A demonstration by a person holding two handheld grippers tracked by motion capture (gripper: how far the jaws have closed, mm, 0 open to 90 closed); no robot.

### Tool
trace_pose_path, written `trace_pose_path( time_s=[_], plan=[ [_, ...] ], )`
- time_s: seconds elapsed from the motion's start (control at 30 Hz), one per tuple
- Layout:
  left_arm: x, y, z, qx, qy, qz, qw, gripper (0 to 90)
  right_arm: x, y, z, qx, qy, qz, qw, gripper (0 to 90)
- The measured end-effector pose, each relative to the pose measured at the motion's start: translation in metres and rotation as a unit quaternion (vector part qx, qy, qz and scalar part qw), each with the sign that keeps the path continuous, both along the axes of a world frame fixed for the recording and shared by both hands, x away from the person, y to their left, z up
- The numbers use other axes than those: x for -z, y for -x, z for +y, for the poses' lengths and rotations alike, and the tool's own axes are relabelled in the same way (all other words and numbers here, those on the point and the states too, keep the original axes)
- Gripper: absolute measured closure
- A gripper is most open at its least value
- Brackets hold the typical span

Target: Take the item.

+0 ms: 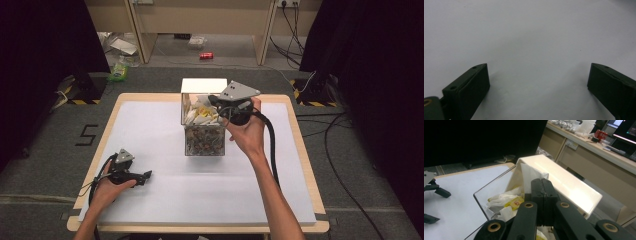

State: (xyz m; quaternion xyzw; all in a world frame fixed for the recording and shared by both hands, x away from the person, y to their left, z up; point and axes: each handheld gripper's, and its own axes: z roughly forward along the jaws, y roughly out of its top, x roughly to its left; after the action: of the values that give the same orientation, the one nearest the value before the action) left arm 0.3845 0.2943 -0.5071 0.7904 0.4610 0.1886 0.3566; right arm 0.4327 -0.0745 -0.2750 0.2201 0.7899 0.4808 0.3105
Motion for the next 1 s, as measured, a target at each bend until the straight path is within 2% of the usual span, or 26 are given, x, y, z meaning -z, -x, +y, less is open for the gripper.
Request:
trace_pose_path(
  time_s=[0.27,0.67,1.0],
  plan=[
    [0.000,0.000,0.000,0.000,0.000,0.000,1.0000,3.3,-0.022,0.007,-0.008,0.004,-0.016,-0.024,0.9996,90.0],
    [0.000,0.000,0.000,0.000,0.000,0.000,1.0000,3.3,-0.035,0.015,-0.029,0.018,-0.033,-0.043,0.9983,90.0],
    [0.000,0.000,0.000,0.000,-0.001,0.000,1.0000,3.2,-0.039,0.019,-0.058,0.049,-0.039,-0.050,0.9968,90.0]
  ],
)
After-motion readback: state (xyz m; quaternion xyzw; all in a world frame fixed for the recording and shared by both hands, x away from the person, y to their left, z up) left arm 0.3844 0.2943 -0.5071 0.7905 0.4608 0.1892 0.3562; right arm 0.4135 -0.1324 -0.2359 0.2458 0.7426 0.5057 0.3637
